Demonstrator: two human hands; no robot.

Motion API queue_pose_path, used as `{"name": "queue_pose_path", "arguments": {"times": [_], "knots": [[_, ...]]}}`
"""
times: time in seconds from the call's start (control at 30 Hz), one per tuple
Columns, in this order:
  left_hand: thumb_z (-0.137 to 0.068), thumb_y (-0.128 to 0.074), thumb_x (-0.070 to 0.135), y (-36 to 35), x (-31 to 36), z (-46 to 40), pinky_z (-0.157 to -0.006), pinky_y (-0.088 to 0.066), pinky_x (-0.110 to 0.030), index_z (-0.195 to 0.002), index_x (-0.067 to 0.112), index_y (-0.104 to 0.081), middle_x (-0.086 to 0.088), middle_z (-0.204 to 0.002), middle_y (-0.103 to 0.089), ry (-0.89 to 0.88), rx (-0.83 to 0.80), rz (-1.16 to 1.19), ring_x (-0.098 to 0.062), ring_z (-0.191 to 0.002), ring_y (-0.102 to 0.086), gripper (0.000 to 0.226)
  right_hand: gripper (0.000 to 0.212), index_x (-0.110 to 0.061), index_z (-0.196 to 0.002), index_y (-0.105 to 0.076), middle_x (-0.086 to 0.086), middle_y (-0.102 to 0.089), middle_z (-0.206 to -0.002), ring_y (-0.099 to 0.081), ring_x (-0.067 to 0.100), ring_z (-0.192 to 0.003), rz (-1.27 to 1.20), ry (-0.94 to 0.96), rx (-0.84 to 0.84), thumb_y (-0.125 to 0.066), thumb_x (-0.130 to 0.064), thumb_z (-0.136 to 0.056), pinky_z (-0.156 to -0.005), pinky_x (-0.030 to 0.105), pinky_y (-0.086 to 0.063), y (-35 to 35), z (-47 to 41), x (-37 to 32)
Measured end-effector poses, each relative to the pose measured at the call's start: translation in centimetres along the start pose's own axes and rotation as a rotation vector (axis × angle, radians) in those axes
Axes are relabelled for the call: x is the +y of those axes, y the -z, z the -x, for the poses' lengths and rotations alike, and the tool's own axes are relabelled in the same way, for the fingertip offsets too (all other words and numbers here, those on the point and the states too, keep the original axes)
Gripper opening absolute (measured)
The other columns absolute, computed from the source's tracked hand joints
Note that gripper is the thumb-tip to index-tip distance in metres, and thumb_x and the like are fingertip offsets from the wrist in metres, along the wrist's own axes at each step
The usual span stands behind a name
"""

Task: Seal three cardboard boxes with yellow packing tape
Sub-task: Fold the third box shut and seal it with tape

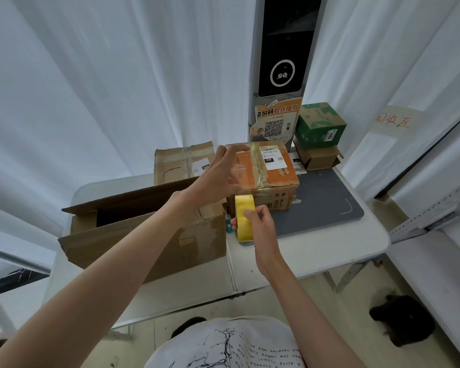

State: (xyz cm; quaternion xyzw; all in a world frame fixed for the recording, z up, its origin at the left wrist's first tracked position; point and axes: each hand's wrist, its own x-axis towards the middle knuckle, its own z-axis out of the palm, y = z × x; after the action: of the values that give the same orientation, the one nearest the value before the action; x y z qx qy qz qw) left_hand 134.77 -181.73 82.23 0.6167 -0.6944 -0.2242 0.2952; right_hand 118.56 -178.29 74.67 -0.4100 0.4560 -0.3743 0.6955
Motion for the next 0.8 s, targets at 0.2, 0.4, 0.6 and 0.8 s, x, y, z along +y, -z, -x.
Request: {"name": "queue_pose_path", "arguments": {"times": [0.2,0.4,0.6,0.8], "knots": [[-0.093,-0.066,-0.001,0.2,0.4,-0.9,-0.087,-0.053,-0.026,-0.136,0.026,-0.043,0.007,-0.090,-0.049,-0.037,0.042,0.005,-0.017,-0.092,-0.057,0.056,0.011,-0.017,-0.098,-0.049,0.015,-0.072,-0.105,-0.071,0.019,-0.087,0.069,-0.047,0.027,-0.057,-0.024,-0.101,-0.078,0.034,-0.053,0.5,-1.5,1.0],[-0.089,-0.070,0.003,-0.8,-0.2,-1.3,-0.092,-0.045,-0.032,-0.119,0.036,-0.044,-0.002,-0.095,-0.060,-0.023,-0.005,0.010,-0.019,-0.105,-0.054,0.052,0.031,-0.013,-0.093,-0.055,0.011,-0.056,-0.088,-0.054,0.016,-0.077,0.078,-0.143,0.212,-0.041,-0.038,-0.107,-0.067,0.027,-0.042,1.2,-4.1,1.6],[-0.086,-0.073,0.000,-0.7,-1.1,-2.7,-0.088,-0.045,-0.025,-0.106,0.042,-0.044,-0.004,-0.102,-0.063,-0.003,0.004,0.015,-0.007,-0.100,-0.046,0.055,0.030,-0.008,-0.086,-0.062,0.012,-0.066,-0.087,-0.062,0.025,-0.084,0.093,-0.151,0.425,-0.040,-0.019,-0.104,-0.062,0.027,-0.048,2.0,-9.3,3.9],[-0.085,-0.075,0.001,0.5,-2.0,-4.3,-0.087,-0.039,-0.015,-0.120,0.022,-0.054,0.010,-0.086,-0.060,-0.012,0.087,-0.005,-0.006,-0.094,-0.050,0.046,0.022,-0.007,-0.109,-0.074,0.012,-0.071,-0.111,-0.064,0.027,-0.105,0.797,-0.154,0.067,-0.054,-0.009,-0.099,-0.084,0.031,-0.049,4.2,-14.8,10.8]]}}
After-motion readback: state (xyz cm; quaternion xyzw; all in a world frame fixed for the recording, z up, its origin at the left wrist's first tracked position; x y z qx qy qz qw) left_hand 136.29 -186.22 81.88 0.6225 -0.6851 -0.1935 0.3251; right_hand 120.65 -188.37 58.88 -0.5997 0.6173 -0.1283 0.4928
